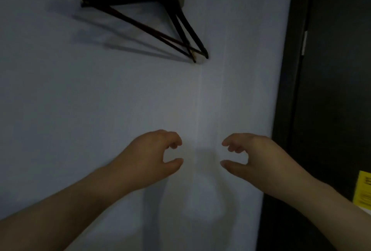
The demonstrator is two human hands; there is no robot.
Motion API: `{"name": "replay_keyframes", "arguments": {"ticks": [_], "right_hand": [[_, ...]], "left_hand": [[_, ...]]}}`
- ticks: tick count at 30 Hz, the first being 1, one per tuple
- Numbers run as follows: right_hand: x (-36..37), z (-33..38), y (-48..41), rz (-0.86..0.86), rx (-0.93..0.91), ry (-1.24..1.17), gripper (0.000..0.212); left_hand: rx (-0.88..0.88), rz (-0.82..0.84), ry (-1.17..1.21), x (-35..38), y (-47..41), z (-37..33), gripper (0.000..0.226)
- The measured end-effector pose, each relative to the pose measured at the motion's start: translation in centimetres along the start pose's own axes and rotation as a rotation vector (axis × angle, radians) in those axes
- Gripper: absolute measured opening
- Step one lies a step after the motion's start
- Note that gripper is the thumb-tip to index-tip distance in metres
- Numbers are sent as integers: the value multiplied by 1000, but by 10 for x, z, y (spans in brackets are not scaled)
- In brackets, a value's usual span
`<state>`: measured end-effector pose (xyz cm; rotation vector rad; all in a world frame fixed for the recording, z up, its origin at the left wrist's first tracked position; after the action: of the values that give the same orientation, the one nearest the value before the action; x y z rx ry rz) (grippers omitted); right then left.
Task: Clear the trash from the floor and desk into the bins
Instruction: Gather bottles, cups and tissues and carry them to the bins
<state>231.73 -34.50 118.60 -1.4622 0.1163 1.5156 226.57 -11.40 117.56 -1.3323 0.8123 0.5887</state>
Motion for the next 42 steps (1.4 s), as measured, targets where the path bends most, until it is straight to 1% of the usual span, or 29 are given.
{"name": "replay_keyframes", "arguments": {"ticks": [2, 5, 10, 15, 17, 21, 27, 32, 35, 38, 42], "right_hand": [[3, 2, -8, 5, -76, -5, 46], [18, 15, -19, 34, -180, -87, 44], [48, 73, -29, 103, -370, -209, 40], [65, 159, -28, 172, -576, -310, 38], [69, 203, -22, 212, -664, -336, 40], [71, 304, 5, 233, -864, -448, 40], [62, 458, 92, 280, -1142, -632, 41], [35, 581, 203, 331, -1386, -750, 43], [14, 642, 268, 349, -1491, -816, 43], [-3, 694, 329, 369, -1575, -874, 40], [-16, 753, 399, 427, -1671, -937, 37]], "left_hand": [[-58, 12, -55, -9, 10, 0, 35], [-167, 56, -155, -24, 34, 8, 36], [-356, 90, -334, -70, 93, 29, 37], [-512, 85, -501, -136, 168, 36, 39], [-597, 86, -565, -167, 204, 36, 39], [-774, 73, -711, -242, 288, 25, 39], [-1021, 70, -887, -352, 421, -29, 38], [-1229, 103, -1012, -438, 539, -102, 38], [-1340, 113, -1091, -480, 599, -148, 38], [-1447, 115, -1107, -514, 651, -190, 38], [-1564, 103, -1154, -547, 711, -229, 36]]}}
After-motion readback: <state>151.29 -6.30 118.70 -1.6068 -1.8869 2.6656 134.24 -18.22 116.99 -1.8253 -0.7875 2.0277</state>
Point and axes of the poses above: each hand's wrist, its own y-axis away from the middle knuckle, its own x-axis out of the palm, z = x × y, the point moved 2 cm from there along -y, towards the middle knuckle, and after that the axes turned 10 degrees about -y, right-handed, at the moved point
